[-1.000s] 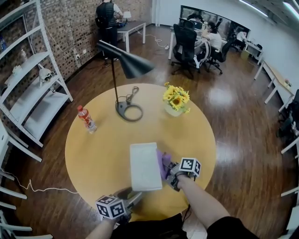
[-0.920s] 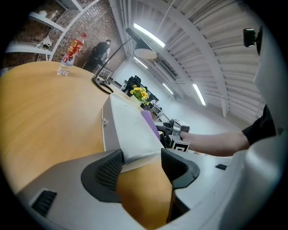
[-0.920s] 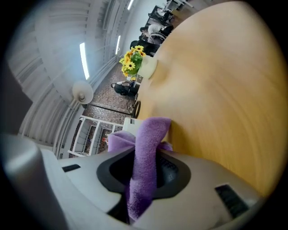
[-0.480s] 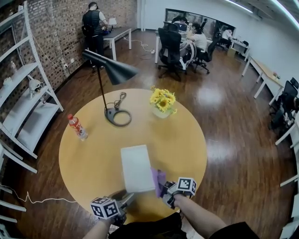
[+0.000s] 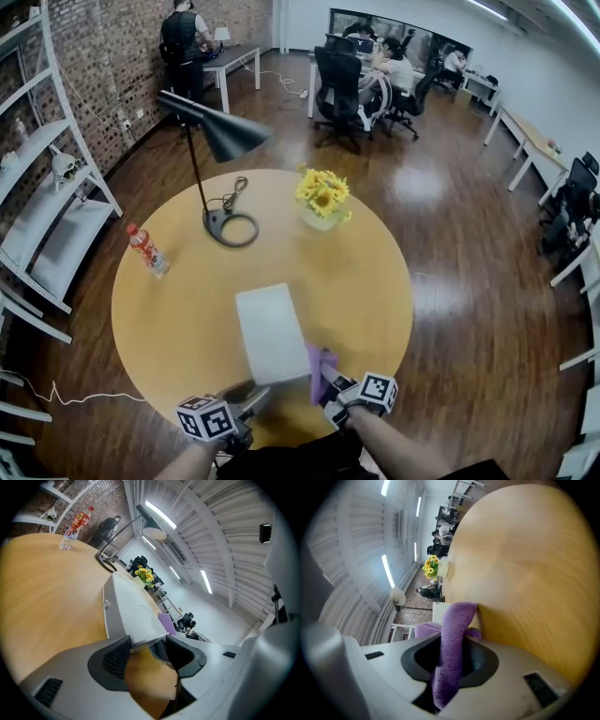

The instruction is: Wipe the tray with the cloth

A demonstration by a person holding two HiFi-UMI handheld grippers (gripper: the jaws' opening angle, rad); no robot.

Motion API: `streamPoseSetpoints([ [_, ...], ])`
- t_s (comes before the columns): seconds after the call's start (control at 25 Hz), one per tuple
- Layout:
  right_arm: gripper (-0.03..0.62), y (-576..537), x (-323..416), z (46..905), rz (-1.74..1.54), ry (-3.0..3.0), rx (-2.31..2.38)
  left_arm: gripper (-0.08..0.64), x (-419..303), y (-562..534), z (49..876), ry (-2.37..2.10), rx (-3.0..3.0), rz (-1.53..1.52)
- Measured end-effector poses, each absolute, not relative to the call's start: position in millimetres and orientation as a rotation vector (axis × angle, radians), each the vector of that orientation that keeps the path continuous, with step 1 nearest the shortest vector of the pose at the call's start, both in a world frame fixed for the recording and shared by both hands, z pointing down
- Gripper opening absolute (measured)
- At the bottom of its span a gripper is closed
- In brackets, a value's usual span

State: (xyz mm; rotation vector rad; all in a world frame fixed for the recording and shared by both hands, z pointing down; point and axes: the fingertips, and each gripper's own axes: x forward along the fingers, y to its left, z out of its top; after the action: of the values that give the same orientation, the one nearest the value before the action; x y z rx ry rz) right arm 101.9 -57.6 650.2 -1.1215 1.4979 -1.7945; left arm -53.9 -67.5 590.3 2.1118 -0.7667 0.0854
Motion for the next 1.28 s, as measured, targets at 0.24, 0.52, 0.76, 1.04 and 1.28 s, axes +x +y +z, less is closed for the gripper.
streamPoseSetpoints([
  [0.24, 0.089, -92.9, 155.9, 648.0, -1.738, 1.510, -1.229, 0.232, -1.7, -69.7, 589.3, -0.679, 2.088, 0.079],
  [0.52, 0.089, -141.5, 204.2, 637.1, -1.667, 1.564, -1.327, 0.253, 56.5, -86.2, 590.9, -0.672, 2.051, 0.071],
  [0.76, 0.091, -170.4, 226.6, 629.4, -1.531, 1.701, -1.501, 0.252, 89.3, -101.5, 593.7, -0.611, 2.063, 0.103],
  [1.04, 0.091, -150.6, 217.7, 635.7, -1.446, 1.571, -1.520, 0.253, 0.8, -173.5, 550.5, -0.794, 2.189, -0.060],
  [1.28, 0.094, -117.9, 184.2, 656.6, -1.525, 1.625, -1.569, 0.287, -72.2, -292.8, 563.9, -1.192, 2.289, 0.004],
])
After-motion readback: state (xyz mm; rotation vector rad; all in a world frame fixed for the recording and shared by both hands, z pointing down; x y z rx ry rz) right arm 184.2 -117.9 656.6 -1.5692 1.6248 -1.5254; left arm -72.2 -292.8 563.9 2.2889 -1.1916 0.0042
